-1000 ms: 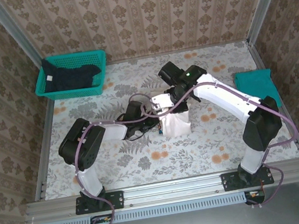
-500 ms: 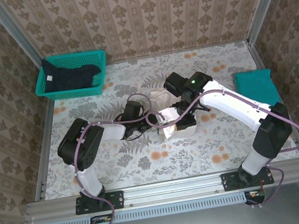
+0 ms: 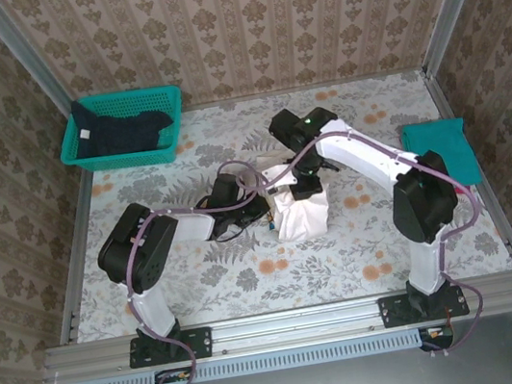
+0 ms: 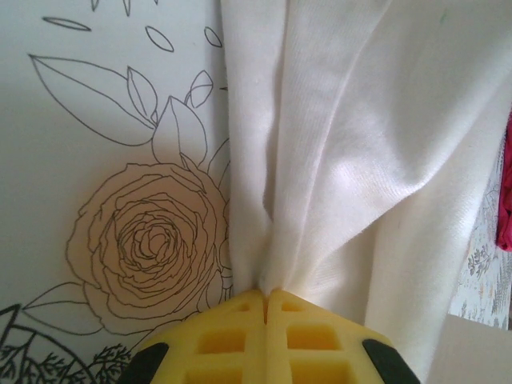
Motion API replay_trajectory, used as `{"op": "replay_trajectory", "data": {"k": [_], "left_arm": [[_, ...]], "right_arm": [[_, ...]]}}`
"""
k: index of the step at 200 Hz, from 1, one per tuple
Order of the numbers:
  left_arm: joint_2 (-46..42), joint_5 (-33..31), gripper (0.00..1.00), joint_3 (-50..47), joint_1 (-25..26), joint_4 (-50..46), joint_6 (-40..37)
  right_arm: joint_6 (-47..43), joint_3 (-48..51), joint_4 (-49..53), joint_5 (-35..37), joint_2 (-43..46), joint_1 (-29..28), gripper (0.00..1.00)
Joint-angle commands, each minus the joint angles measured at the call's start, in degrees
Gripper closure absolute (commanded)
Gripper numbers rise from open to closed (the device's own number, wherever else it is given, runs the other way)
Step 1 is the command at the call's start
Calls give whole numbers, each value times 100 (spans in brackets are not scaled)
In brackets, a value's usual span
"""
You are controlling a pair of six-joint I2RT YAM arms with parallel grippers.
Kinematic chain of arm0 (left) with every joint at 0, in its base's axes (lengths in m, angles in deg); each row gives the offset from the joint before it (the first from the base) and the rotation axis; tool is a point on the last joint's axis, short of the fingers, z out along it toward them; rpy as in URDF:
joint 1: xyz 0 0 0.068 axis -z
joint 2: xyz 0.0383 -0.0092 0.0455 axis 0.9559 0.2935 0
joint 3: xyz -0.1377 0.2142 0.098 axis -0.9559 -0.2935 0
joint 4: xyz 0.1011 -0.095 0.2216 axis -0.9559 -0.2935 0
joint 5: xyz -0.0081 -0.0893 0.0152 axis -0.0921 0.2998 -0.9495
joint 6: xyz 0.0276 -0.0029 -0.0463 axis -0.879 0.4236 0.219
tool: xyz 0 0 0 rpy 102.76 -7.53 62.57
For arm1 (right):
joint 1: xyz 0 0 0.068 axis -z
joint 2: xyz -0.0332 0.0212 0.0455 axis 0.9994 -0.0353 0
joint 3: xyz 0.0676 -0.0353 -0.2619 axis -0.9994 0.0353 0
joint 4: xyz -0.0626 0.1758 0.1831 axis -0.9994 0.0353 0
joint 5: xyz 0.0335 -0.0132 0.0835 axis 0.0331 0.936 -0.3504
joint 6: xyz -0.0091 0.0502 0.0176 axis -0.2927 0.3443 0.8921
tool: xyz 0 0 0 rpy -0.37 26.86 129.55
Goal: Fold and stack the t-shirts
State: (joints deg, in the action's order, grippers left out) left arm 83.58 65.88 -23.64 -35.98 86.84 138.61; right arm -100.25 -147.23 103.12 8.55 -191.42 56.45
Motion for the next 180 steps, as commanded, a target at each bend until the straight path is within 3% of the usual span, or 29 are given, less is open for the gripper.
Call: {"op": "replay_trajectory", "data": {"k": [1,67,139,150,167,172,180], "left_arm": [[39,-165,100,-157,-76,-480,-124],[106,-118,100,-168,-91,-429,-146],[203,-8,100,-241,-134,-188,-102],[195,-4,100,-253,-143,-180,-109],[178,-6,100,-286,-160,-188,-117],[170,-17,100,-300,-162,-181,-111],[147,-27,100,-334,-170,-186,-110]], "right_arm": [[-116,-326,-217,422,-303,59,100],[-16,-713,-941,663,-797,106,100],[246,-426,-2588,516,-1177,209,92],[354,-307,-2927,497,-1201,214,87],[612,-76,-3458,323,-1097,236,58],[813,40,-3757,251,-999,260,44],[1042,200,-4067,208,-867,291,30]]}}
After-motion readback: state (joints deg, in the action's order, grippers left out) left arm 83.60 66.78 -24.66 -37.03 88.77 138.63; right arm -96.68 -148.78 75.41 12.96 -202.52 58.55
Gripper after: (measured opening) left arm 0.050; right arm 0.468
